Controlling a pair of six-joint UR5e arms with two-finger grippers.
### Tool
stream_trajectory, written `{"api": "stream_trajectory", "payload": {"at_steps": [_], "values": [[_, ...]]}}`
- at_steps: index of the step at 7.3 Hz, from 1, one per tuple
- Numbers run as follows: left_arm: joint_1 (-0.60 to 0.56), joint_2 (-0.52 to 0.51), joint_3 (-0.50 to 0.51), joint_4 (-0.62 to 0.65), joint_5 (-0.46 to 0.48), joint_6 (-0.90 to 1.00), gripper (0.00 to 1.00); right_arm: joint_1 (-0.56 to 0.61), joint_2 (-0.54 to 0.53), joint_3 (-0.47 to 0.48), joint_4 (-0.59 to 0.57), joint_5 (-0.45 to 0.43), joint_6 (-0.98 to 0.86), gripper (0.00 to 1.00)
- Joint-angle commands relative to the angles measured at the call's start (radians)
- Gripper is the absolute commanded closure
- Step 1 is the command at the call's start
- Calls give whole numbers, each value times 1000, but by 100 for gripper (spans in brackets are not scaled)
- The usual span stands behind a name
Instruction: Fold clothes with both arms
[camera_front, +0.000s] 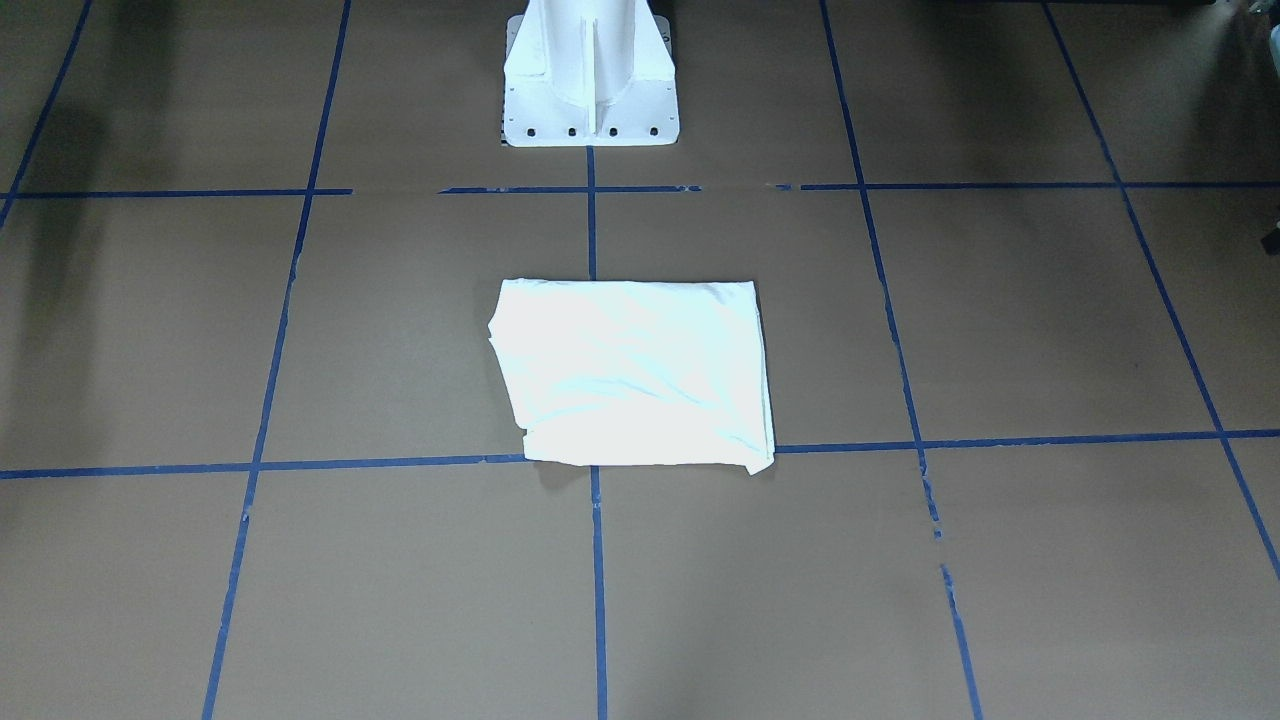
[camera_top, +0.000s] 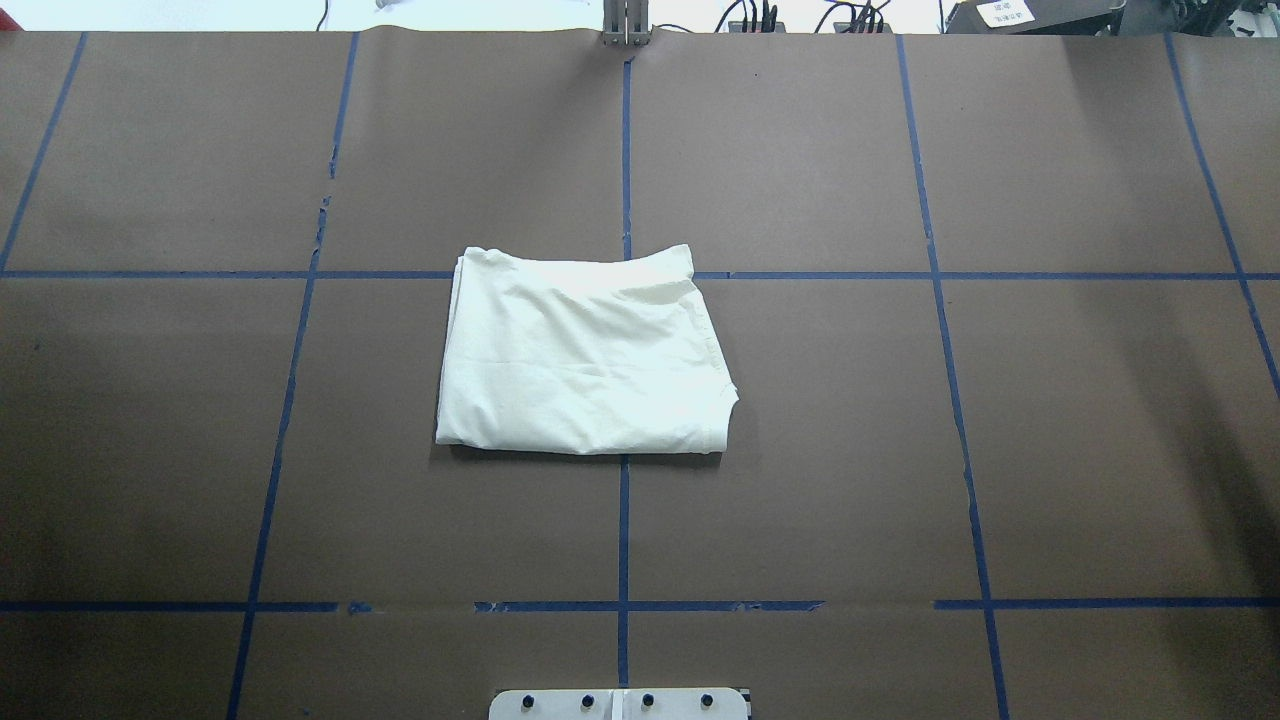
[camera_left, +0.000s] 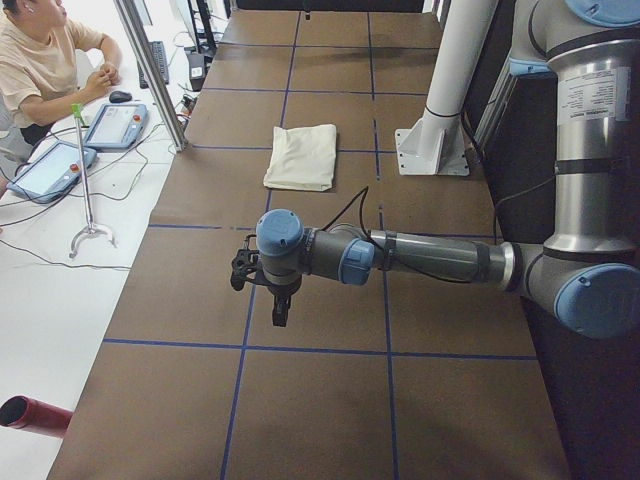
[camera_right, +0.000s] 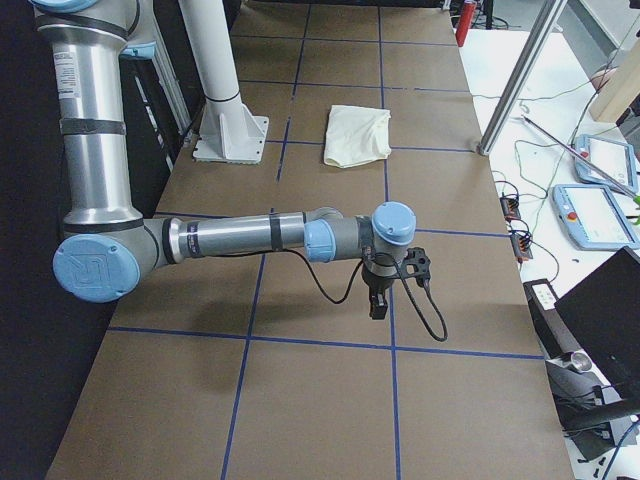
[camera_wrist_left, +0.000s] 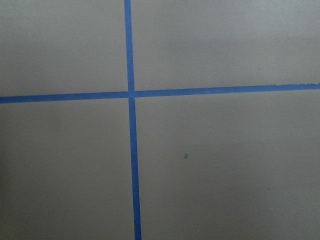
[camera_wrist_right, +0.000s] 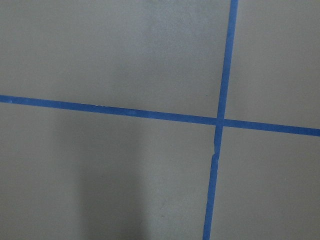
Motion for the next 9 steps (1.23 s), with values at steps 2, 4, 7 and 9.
{"api": "stream_trajectory", "payload": {"at_steps": [2, 4, 7, 9], "values": [[-17, -19, 15, 17, 68, 7, 0, 0, 6, -5, 1, -1, -1, 0], [-2, -29, 27, 132, 112, 117, 0, 0, 6, -7, 0, -1, -1, 0], [-24, -124, 13, 409, 190, 246, 0, 0, 1, 4, 1, 1, -1, 0], [-26, -124, 27, 405, 187, 246, 0, 0, 1, 4, 1, 1, -1, 0]]}}
